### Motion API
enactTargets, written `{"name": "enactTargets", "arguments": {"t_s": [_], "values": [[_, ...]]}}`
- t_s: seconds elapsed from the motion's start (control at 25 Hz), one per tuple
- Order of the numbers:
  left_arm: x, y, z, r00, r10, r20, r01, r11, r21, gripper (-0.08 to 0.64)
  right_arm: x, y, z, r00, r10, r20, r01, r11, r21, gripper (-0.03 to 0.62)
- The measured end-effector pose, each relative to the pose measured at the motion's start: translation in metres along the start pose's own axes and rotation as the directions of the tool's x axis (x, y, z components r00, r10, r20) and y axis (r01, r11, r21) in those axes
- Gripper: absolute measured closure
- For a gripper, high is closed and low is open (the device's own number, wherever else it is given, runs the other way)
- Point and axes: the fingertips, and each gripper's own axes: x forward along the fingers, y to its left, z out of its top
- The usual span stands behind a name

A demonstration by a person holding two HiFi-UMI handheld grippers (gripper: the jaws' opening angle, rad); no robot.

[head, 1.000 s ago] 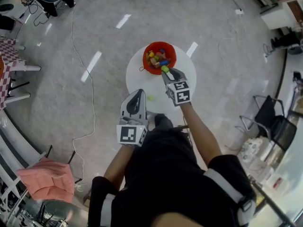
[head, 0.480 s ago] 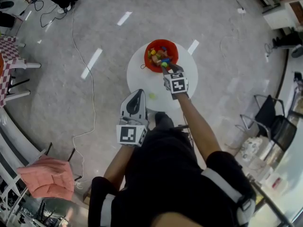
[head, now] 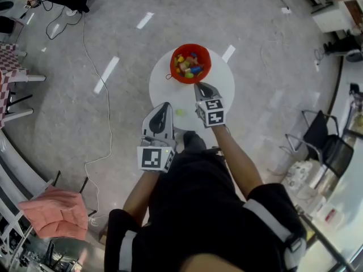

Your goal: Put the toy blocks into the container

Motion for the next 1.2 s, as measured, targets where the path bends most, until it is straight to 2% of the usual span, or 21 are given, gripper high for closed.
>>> {"name": "enactTargets", "arguments": {"t_s": [0.04, 0.16, 0.24, 0.48, 0.68, 0.92, 0.96, 1.08, 1.2], "values": [[-0.001, 0.001, 0.0, 1.0, 0.0, -0.001, 0.0, 1.0, 0.004, 0.572, -0.002, 0.004, -0.005, 1.0, 0.001, -0.001, -0.001, 1.0, 0.0, 0.593], [-0.004, 0.005, -0.006, 1.0, -0.014, -0.012, 0.015, 0.999, 0.05, 0.572, -0.005, 0.015, -0.023, 1.0, 0.012, -0.016, -0.011, 1.0, 0.017, 0.594], [-0.005, 0.007, -0.009, 1.0, -0.015, -0.018, 0.016, 0.998, 0.055, 0.572, -0.004, 0.021, -0.039, 0.999, 0.017, -0.039, -0.016, 0.999, 0.038, 0.594], [-0.008, 0.009, -0.009, 1.0, 0.002, -0.021, -0.003, 1.0, -0.008, 0.572, 0.005, 0.046, -0.103, 0.983, 0.052, -0.177, -0.037, 0.996, 0.083, 0.594], [-0.013, 0.012, -0.027, 0.998, -0.017, -0.068, 0.019, 1.0, 0.022, 0.571, 0.009, 0.072, -0.141, 0.939, 0.104, -0.329, -0.062, 0.989, 0.133, 0.594], [-0.013, 0.012, -0.033, 0.996, -0.028, -0.08, 0.029, 1.0, 0.009, 0.572, 0.019, 0.096, -0.18, 0.884, 0.139, -0.447, -0.094, 0.988, 0.122, 0.592], [-0.012, 0.012, -0.033, 0.996, -0.026, -0.08, 0.026, 1.0, -0.001, 0.572, 0.021, 0.099, -0.187, 0.875, 0.138, -0.465, -0.095, 0.989, 0.115, 0.581], [-0.013, 0.014, -0.036, 0.996, -0.023, -0.091, 0.022, 1.0, -0.013, 0.572, 0.026, 0.102, -0.202, 0.855, 0.125, -0.504, -0.089, 0.991, 0.096, 0.483], [-0.015, 0.017, -0.041, 0.994, -0.031, -0.103, 0.032, 0.999, 0.016, 0.572, 0.03, 0.107, -0.214, 0.831, 0.144, -0.537, -0.087, 0.988, 0.131, 0.459]]}}
